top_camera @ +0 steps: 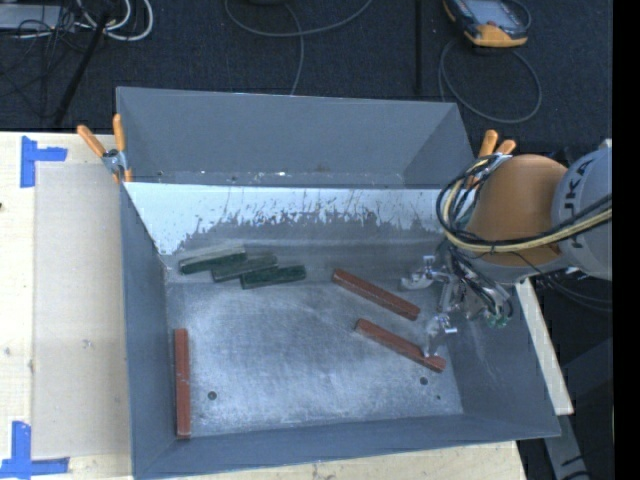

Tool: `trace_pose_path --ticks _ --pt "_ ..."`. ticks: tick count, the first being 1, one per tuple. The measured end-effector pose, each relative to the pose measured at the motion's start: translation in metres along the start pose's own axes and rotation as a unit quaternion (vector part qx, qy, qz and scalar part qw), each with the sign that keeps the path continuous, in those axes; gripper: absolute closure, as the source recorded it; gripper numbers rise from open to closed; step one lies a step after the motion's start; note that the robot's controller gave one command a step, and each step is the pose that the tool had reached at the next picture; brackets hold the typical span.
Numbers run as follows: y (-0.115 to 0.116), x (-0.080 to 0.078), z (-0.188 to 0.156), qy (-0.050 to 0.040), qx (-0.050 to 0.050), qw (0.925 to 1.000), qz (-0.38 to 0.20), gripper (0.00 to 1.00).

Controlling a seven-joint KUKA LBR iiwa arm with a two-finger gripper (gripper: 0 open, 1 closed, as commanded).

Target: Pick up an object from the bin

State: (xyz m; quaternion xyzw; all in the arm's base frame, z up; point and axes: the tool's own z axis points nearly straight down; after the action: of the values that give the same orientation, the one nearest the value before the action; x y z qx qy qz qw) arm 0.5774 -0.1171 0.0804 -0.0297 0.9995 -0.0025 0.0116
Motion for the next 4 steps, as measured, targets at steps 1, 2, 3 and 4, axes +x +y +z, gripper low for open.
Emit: trace_pose_path --ticks 1,2,3,4 --pt "0.051 0.025 0.000 0.0113 0.002 0.9988 0.048 1.00" --pt "0.054 0.020 0.002 -0.0016 0.000 0.9989 0.048 0.00" --pt "0.054 0.020 0.002 -0.0011 0.000 0.9989 0.047 0.00" --pt "0.084 0.009 0.000 0.0082 0.001 0.9979 0.065 1.00"
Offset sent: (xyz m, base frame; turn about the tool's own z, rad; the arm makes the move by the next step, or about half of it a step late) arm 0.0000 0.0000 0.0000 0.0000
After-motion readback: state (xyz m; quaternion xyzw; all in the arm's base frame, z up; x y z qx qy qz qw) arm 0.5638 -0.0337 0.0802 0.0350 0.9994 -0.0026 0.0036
